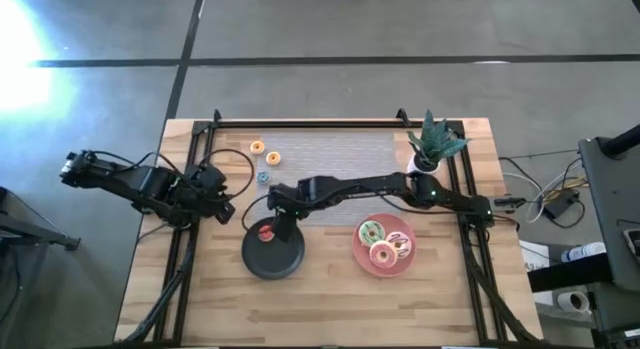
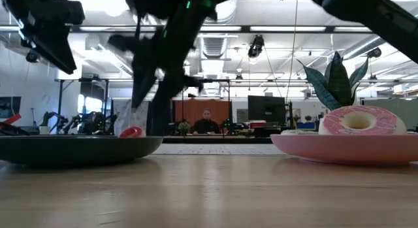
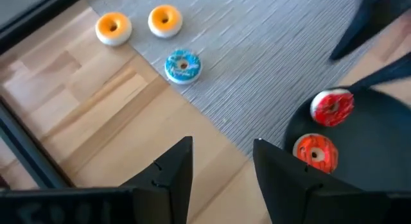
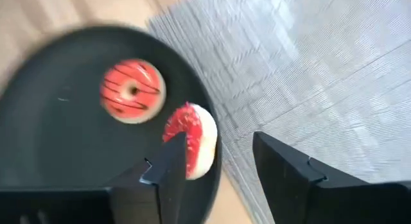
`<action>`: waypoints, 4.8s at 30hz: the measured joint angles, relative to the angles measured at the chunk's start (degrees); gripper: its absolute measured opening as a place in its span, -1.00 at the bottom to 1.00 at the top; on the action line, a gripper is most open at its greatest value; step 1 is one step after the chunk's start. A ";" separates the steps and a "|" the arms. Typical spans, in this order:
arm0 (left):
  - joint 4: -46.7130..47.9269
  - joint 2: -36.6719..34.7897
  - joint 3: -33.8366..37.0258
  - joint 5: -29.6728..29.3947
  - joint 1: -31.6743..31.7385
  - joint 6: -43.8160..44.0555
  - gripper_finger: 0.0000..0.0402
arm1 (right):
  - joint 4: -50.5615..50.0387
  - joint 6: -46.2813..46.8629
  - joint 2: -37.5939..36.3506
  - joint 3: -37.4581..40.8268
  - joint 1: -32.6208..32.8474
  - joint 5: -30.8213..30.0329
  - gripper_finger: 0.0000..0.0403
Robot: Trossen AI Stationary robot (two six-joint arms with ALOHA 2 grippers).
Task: Pick & Place donuts
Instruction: Put the small blue donut on the black plate
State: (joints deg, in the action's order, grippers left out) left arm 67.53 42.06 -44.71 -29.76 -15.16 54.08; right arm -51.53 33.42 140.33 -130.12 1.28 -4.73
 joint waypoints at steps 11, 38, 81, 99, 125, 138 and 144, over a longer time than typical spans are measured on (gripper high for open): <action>-21.00 2.91 5.89 8.40 18.51 -11.71 -0.32 | -16.83 -1.94 -11.33 -0.27 -0.04 -6.83 -0.15; -43.22 35.93 8.52 40.66 59.14 -31.93 -0.32 | -23.47 -4.74 -15.80 0.17 -1.19 -11.96 -0.15; -25.15 4.35 11.34 14.53 -9.99 11.00 -1.00 | -21.33 -2.96 -15.76 0.17 -1.13 -11.78 -0.15; -31.65 23.58 11.30 15.35 -17.57 18.56 -0.71 | -21.13 0.71 -15.76 0.17 0.46 -11.85 -0.15; -31.23 20.84 12.48 18.29 -15.78 16.07 -0.56 | -20.68 -0.41 -15.76 0.17 -0.44 -13.45 -0.15; -33.54 21.05 12.50 18.84 -15.45 13.62 -0.54 | -19.82 -0.05 -15.76 0.19 -0.44 -13.43 -0.15; -33.50 21.33 12.50 22.73 -12.69 13.53 -0.36 | -19.67 0.03 -15.76 0.44 -0.44 -13.42 -0.15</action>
State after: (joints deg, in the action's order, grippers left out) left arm 34.03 63.40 -32.21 -7.04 -27.85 67.60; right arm -71.20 33.45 124.57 -129.68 0.84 -18.15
